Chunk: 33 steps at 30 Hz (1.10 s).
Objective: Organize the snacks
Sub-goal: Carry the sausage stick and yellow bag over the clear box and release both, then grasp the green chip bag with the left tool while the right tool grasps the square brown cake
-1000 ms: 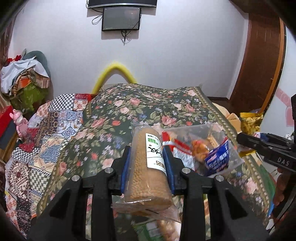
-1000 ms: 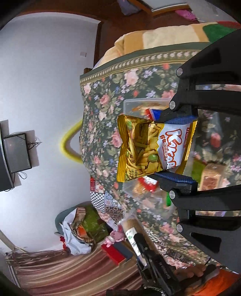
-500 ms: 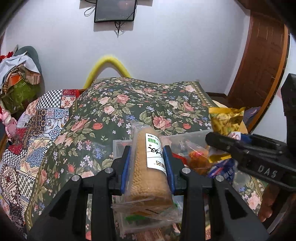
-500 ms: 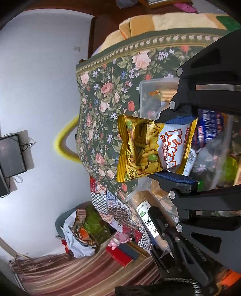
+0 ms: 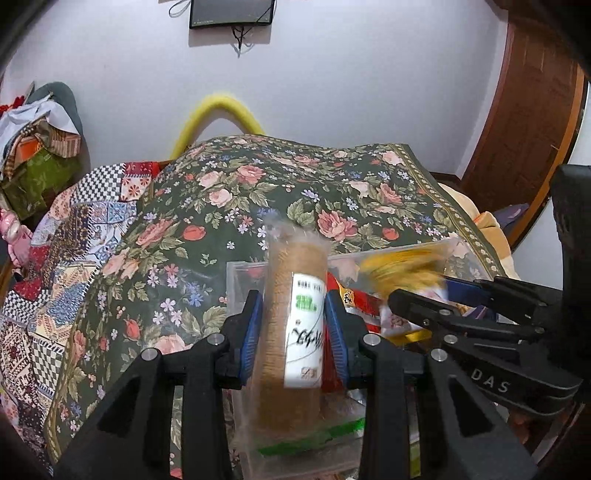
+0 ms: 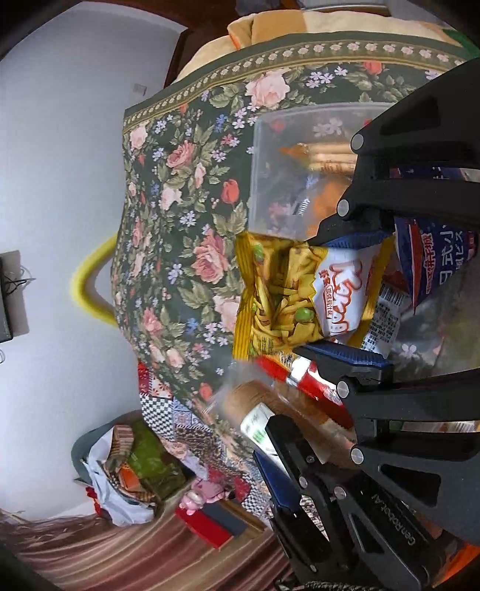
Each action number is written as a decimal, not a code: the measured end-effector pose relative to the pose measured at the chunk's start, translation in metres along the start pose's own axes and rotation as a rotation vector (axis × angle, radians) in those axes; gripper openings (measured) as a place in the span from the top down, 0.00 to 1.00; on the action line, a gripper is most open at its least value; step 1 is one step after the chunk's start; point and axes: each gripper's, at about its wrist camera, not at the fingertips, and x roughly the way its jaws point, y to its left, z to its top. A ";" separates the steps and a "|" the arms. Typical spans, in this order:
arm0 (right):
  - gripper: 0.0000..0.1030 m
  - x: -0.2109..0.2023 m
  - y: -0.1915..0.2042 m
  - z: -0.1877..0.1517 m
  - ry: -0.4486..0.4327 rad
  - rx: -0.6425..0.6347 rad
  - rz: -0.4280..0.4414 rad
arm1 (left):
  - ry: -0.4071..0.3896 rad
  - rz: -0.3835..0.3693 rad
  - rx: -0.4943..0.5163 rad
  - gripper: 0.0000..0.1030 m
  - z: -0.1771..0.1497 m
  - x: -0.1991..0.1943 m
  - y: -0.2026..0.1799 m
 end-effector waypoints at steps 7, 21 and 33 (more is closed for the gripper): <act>0.50 -0.015 0.000 -0.003 -0.011 0.000 -0.009 | -0.021 0.010 0.038 0.66 -0.001 -0.021 -0.005; 0.26 -0.093 0.019 -0.035 -0.118 -0.036 -0.002 | -0.050 -0.017 0.030 0.50 -0.023 -0.092 0.002; 0.03 -0.092 0.040 -0.086 -0.074 -0.032 0.017 | 0.059 0.012 0.037 0.46 -0.084 -0.103 0.029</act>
